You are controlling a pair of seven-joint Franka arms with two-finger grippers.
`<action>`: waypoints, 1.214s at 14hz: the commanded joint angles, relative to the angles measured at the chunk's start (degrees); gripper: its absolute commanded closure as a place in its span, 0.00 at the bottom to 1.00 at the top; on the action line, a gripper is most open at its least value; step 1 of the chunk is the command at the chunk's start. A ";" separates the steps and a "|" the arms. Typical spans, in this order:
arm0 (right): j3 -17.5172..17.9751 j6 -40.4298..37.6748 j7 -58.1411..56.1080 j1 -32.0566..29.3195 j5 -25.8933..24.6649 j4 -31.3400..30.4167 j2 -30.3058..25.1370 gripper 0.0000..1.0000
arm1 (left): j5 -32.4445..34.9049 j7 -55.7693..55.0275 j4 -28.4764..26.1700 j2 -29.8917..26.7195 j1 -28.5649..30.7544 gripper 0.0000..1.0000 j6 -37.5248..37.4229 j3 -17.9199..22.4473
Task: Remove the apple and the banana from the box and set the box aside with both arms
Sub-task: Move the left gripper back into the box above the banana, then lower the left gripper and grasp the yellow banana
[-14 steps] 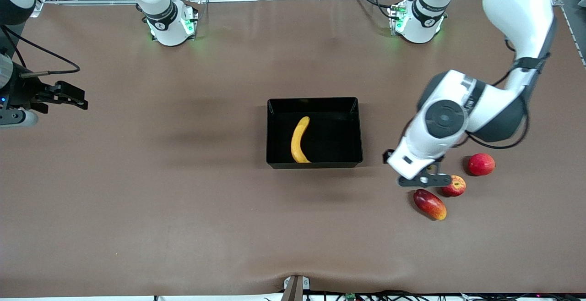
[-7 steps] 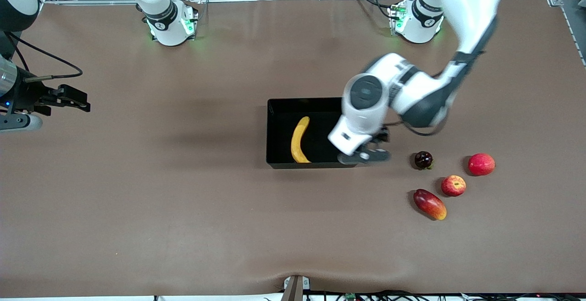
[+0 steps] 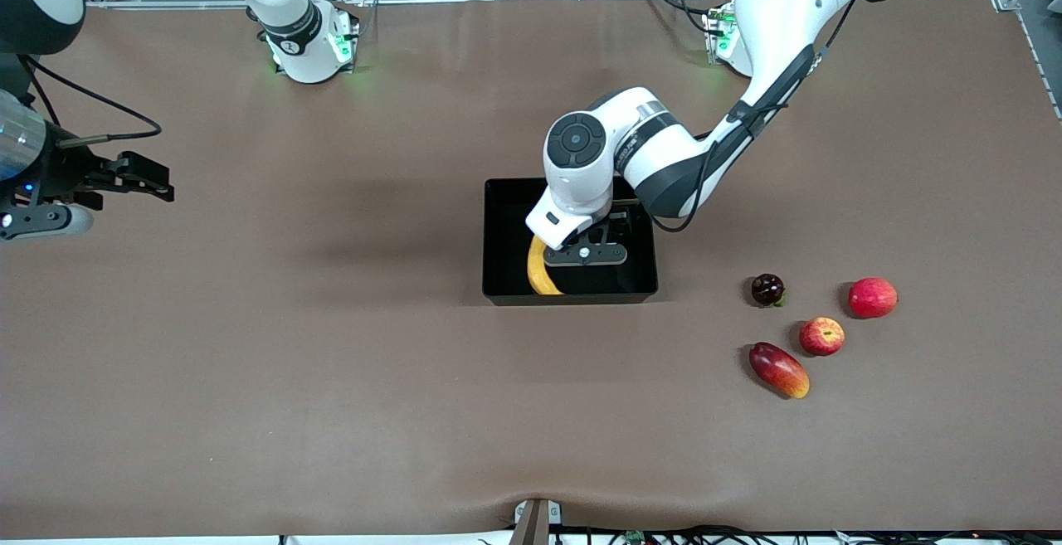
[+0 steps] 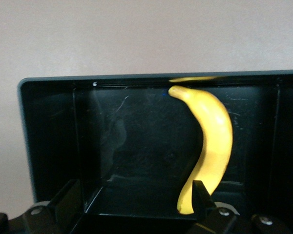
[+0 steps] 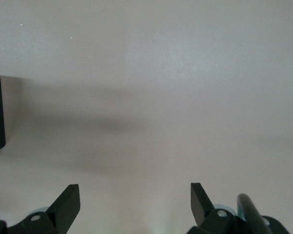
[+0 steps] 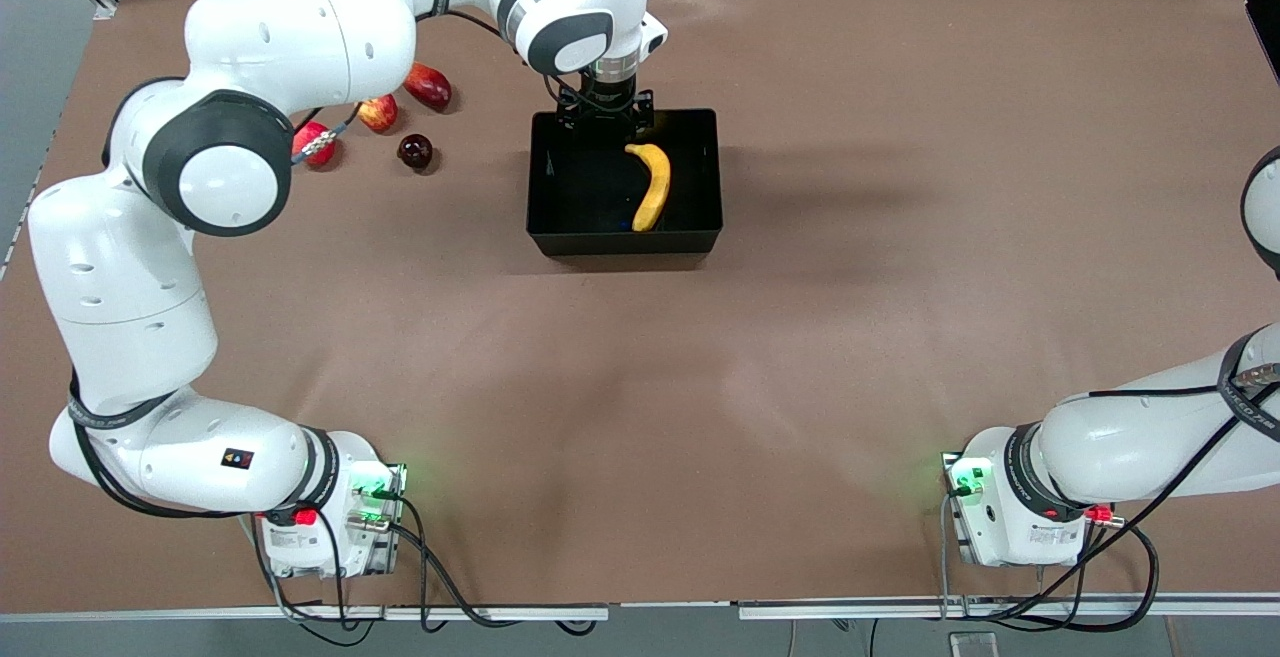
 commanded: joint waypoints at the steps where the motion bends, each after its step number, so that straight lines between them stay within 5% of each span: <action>1: 0.04 -0.37 -0.21 0.01 0.05 0.65 0.49 0.00 | 0.41 -1.19 0.37 2.52 -1.55 0.00 5.99 0.11; 11: 0.04 -0.46 -0.64 0.01 0.05 0.74 1.02 0.00 | 0.24 -5.41 0.73 9.04 -13.85 0.00 16.13 11.00; 17: -0.04 -1.34 -0.56 -0.70 0.05 0.65 2.42 0.00 | 0.24 -6.20 0.73 10.00 -15.62 0.00 16.13 11.89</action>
